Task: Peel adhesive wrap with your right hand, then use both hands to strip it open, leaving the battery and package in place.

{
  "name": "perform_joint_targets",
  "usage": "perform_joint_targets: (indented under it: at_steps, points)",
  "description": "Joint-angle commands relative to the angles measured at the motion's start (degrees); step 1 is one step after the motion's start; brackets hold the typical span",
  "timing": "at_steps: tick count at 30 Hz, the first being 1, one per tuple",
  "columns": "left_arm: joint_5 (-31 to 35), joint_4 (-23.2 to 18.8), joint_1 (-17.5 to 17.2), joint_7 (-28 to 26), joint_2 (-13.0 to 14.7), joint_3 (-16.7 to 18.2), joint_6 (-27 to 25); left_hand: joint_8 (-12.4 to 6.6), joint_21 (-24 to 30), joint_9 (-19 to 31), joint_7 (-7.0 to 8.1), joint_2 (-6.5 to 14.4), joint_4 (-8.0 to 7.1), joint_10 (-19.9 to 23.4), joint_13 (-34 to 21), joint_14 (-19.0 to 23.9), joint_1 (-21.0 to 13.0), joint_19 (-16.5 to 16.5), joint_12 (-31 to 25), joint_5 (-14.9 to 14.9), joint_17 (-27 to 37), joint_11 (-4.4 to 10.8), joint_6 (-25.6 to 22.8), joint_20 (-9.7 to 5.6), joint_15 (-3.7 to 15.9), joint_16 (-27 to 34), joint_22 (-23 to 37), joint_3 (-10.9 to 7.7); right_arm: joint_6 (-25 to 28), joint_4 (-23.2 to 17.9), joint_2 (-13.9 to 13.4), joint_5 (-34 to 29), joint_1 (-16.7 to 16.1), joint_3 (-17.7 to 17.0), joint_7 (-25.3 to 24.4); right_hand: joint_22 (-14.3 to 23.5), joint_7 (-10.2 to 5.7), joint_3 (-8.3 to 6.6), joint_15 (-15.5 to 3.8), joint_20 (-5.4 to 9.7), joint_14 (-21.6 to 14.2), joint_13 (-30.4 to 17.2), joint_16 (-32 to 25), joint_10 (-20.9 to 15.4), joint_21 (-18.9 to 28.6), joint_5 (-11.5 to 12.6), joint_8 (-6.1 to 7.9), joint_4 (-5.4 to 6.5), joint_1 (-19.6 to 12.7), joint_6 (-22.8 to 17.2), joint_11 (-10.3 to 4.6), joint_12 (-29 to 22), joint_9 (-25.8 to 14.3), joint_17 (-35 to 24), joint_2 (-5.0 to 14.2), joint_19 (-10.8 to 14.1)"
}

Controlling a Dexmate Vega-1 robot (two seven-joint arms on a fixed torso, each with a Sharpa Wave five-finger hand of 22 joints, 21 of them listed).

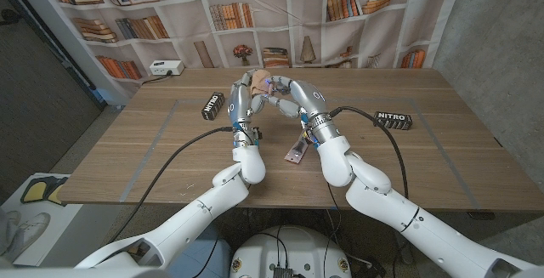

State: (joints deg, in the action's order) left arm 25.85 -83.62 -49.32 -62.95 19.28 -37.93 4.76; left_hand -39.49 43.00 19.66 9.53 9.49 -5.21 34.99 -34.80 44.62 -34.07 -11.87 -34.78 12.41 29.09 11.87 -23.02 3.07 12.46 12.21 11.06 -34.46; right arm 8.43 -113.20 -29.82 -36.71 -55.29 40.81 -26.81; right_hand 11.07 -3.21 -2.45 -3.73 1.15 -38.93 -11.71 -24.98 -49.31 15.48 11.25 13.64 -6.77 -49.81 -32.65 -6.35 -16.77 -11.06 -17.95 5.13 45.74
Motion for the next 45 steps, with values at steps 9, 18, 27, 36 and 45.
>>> perform_joint_targets:
  at_steps: [9, 18, 27, 36, 45]
  points:
    - [0.4, -1.4, -1.1, -0.3, 0.2, 0.0, -0.1, -0.57, 0.2, -0.1, -0.17, 0.4, -0.11, 0.3, 0.2, 0.0, 0.1, -0.2, -0.3, 0.1, 0.2, -0.01, 0.5, 0.23, 0.25, 0.2, 0.1, -0.34, 2.6, 2.0, 2.1, -3.5, 0.5, 2.3, -3.7, 0.4, -0.76, -0.56, -8.8, 0.78, -2.1, 0.1, -0.5, -2.3, 0.9, 0.2, 0.48, -1.51, -2.6, -2.0, 0.51, -0.3, -0.2, -0.3, -0.08, 1.5]
    - [0.6, -1.5, -1.2, 0.0, 0.3, -0.1, 0.3, -0.71, 0.2, -0.2, -0.17, 0.4, -0.14, 0.3, 0.1, 0.0, 0.2, -0.2, -0.4, 0.1, 0.2, 0.0, 0.5, 0.14, 0.25, 0.2, 0.1, -0.38, 3.8, 2.6, 2.8, -4.5, 0.6, 2.9, -5.2, 0.5, -2.2, -1.45, -9.41, 0.87, -2.8, 0.1, -0.9, -3.3, 1.2, 0.2, 0.37, -2.47, -5.2, -2.7, 0.12, -0.1, -0.2, -0.8, 0.16, 1.5]
    - [0.8, -1.4, -1.4, -0.1, 0.3, -0.2, 0.4, -0.81, 0.2, -0.3, -0.16, 0.4, -0.18, 0.3, 0.2, 0.0, 0.3, -0.2, -0.4, 0.1, 0.2, 0.01, 0.4, 0.18, 0.23, 0.2, 0.1, -0.37, 3.6, 3.1, 2.8, -4.9, 0.2, 3.1, -7.6, 1.0, -4.13, -5.09, -9.96, 3.68, -5.6, -0.1, -1.8, -6.9, 2.2, 0.2, 1.07, -3.63, -14.4, -6.7, -2.52, -0.5, -0.3, -2.3, 2.19, 1.8]
    - [1.0, -1.5, -1.4, -0.1, 0.2, -0.4, 0.6, -0.9, 0.2, -0.3, -0.1, 0.4, -0.2, 0.3, 0.2, 0.0, 0.4, -0.2, -0.4, 0.1, 0.2, 0.0, 0.5, 0.17, 0.25, 0.2, 0.1, -0.39, 3.6, 3.2, 3.0, -5.5, -0.3, 3.0, -10.1, 1.6, -4.72, -6.52, -10.08, 5.02, -7.7, -1.3, -2.4, -9.6, 3.5, -0.2, 2.0, -3.26, -19.0, -10.8, -3.72, -1.7, -0.5, -3.6, 2.73, 1.9]
    - [1.3, -2.1, -1.8, -0.1, 0.3, -0.4, 0.3, -0.99, 0.2, -0.4, -0.08, 0.4, -0.24, 0.3, 0.1, 0.0, 0.4, -0.2, -0.5, 0.1, 0.3, 0.01, 0.5, 0.15, 0.25, 0.2, 0.1, -0.41, 2.8, 3.6, 3.2, -5.4, -0.7, 2.8, -12.2, 2.5, -4.75, -7.3, -10.11, 5.54, -9.4, -3.7, -2.7, -9.0, 5.2, -0.7, 4.21, -2.49, -22.2, -19.2, -3.93, -2.9, -0.8, -5.2, 3.31, 1.3]
